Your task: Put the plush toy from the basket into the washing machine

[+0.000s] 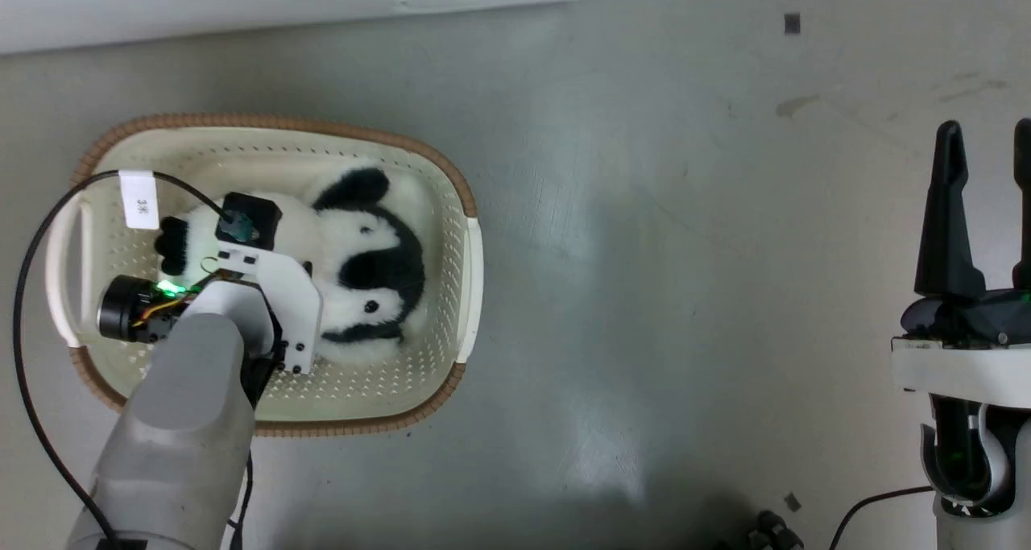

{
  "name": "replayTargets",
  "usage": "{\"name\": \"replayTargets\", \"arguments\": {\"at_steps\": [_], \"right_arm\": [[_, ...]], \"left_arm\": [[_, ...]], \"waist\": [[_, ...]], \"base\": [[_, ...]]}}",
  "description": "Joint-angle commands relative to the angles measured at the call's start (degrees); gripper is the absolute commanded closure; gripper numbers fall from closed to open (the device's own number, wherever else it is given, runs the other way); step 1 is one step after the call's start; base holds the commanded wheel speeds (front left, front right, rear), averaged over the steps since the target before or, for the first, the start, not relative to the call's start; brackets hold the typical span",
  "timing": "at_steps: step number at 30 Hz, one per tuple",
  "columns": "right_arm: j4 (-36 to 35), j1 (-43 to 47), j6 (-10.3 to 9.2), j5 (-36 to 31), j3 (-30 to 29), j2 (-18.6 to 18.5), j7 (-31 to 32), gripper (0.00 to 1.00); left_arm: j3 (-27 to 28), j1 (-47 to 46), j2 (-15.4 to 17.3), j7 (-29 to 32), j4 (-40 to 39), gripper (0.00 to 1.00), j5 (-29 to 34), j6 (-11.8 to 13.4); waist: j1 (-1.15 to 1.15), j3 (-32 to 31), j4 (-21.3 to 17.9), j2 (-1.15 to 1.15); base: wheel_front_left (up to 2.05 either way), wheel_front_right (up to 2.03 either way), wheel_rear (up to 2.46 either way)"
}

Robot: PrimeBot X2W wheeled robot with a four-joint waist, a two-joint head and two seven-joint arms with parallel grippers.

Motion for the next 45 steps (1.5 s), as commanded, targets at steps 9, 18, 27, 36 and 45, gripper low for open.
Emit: {"name": "replayTargets", "arguments": {"at_steps": [9, 18, 27, 36, 45], "right_arm": [[-1.43, -2.62, -0.03, 1.82, -0.78, -0.03, -1.46, 0.0], [-2.0, -4.72, -0.04, 3.04, -1.31, -0.03, -2.53, 0.0], [-2.32, -6.64, -0.04, 4.48, -1.62, -0.04, -3.6, 0.0], [-0.02, -5.81, -0.04, 4.57, -1.24, -0.04, -3.82, 0.0], [1.83, -3.29, -0.04, 3.64, -0.99, -0.04, -3.82, 0.0]], "left_arm": [[-1.47, -5.54, 0.88, 1.2, 6.23, 0.0, -1.43, 0.4], [-3.19, -9.97, 1.57, 3.04, 11.52, 0.0, -2.39, 0.07], [-5.12, -13.74, 2.65, 3.27, 16.83, 1.0, -3.45, -0.85], [-5.41, -11.69, 2.23, 0.04, 17.92, 1.0, -5.06, -1.21], [-5.46, -6.75, -1.04, -5.79, 17.92, 1.0, -6.93, -1.52]], "waist": [[-0.01, 5.3, -1.1, 0.0], [-0.01, 9.74, -1.73, 0.0], [-0.01, 11.9, -2.65, 0.0], [-0.01, 5.96, -2.91, 0.0], [-0.01, -3.76, -1.01, 0.0]], "base": [[0.0, 0.0, 0.0], [0.0, 0.0, 0.0], [0.0, 0.0, 0.0], [0.0, 0.0, 0.0], [0.0, 0.0, 0.0]]}}
